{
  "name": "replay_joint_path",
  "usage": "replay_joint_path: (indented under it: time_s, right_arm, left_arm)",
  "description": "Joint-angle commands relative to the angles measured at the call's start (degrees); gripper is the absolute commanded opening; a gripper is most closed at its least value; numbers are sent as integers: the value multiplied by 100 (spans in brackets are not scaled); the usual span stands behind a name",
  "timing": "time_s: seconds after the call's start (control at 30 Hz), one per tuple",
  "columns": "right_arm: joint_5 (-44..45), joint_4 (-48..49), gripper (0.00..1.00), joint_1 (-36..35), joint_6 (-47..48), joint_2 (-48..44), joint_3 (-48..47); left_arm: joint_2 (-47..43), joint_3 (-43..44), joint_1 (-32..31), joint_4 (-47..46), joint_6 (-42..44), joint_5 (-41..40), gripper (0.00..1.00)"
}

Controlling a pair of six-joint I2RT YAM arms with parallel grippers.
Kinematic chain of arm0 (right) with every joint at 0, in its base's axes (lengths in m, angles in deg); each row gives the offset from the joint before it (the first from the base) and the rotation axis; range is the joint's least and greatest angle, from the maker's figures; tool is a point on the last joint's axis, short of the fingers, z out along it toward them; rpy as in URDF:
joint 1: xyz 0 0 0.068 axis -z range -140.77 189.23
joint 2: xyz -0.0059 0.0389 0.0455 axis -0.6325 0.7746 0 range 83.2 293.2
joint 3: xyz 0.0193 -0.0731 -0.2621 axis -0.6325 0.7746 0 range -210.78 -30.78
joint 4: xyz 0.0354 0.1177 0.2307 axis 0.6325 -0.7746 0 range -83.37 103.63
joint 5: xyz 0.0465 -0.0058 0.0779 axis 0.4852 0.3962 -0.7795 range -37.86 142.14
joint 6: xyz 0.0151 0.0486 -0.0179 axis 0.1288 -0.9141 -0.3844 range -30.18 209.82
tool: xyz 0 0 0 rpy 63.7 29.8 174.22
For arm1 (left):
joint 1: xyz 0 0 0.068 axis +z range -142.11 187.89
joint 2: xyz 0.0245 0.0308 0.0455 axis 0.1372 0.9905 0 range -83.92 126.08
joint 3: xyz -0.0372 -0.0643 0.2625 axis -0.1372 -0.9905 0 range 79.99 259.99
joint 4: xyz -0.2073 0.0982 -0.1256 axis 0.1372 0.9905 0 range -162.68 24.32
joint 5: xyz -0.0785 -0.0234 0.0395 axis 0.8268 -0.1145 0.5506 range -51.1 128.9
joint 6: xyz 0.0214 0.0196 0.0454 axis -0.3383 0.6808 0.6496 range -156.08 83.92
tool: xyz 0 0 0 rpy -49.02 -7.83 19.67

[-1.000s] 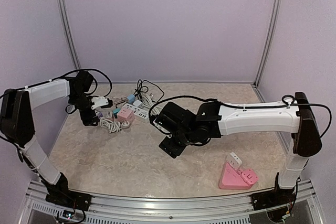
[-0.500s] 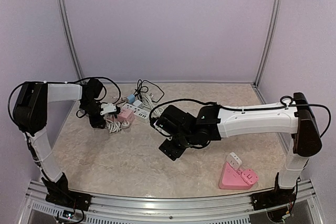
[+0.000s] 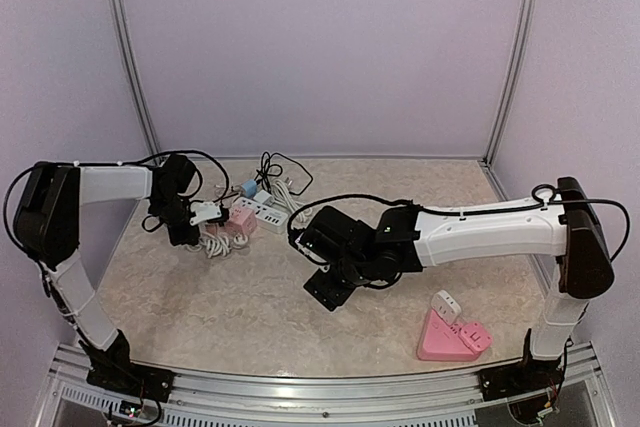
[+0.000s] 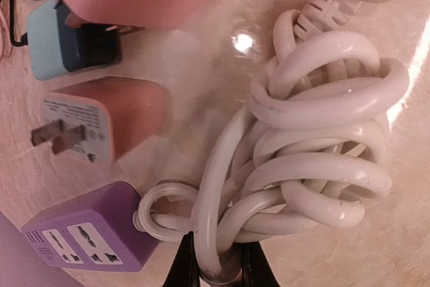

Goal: Insert the plug
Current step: Move the socket to the center of the board.

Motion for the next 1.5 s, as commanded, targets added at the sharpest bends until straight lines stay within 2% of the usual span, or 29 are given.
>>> replay_joint_path:
  time_s: [0.0,0.07,0.2,0.37,0.43,0.57,0.6,0.67,0.73,0.9,1.03,1.1,1.13,1.2,1.3,1.47]
  right_arm:
    - [-290,326,76,-1,-337,-274,162]
    - [-448,467,76,-9,-474,-248,152]
    - [-726,654,75,-97,-687,-108,62]
    - [-566,790,75,-122,-1050,-247,186]
    - [-349,723,75,-124,-1189,-416,289]
    - [-91,597,76,-123,-1404,-771,548]
    - [-52,567,76,-125,-1458,-833,604]
    - [29,514,77,-124,-1553,-901,676]
    - [83,442,79,-125,-1605,-830,641]
    - [-137,514,83,-221,-1670,-49,-85]
    - [-381,354,87,-530,-1519,1175,-1306]
    - [-562,-63,93,-743,-1405,1851,-2155]
    - [-677,-313,98,-833,-1331,2186,-2640]
    - [-758,-975,100,-999,-1170,2839,-3575]
    - [-650,-1756,99,-1117,-1024,3522,-4499]
    - [-291,-2176,91,-1109,-793,3644,-4385]
  left_arm:
    - [-715,-828,-341,1374,-389,527,0]
    - [-1246,-1269,-676,1554,-448,654,0]
    - [-2061,-2014,-1823,1601,-712,807,0]
    - [-2279,-2180,-3359,1044,-1313,1058,0]
    - [-2123,-2077,-3737,765,-1409,1079,13]
    - [-1791,-1594,-4058,636,-1514,1129,59]
    - [-1739,-1391,-4032,765,-1534,1167,64]
    - [-1757,-1036,-3872,1105,-1503,1294,72]
    - [-1937,-744,-3424,1346,-1420,1514,80]
    - [-2573,-336,-1827,1628,-1321,1950,84]
    - [-3076,-430,-591,1636,-1355,1891,86]
    - [-3322,-591,-89,1564,-1421,1693,88]
    - [-3440,-675,132,1502,-1454,1590,91]
    - [-3634,-831,568,1383,-1535,1430,98]
    - [-3785,-1019,996,1349,-1547,1468,99]
    - [-3693,-1388,1024,954,-1577,1147,99]
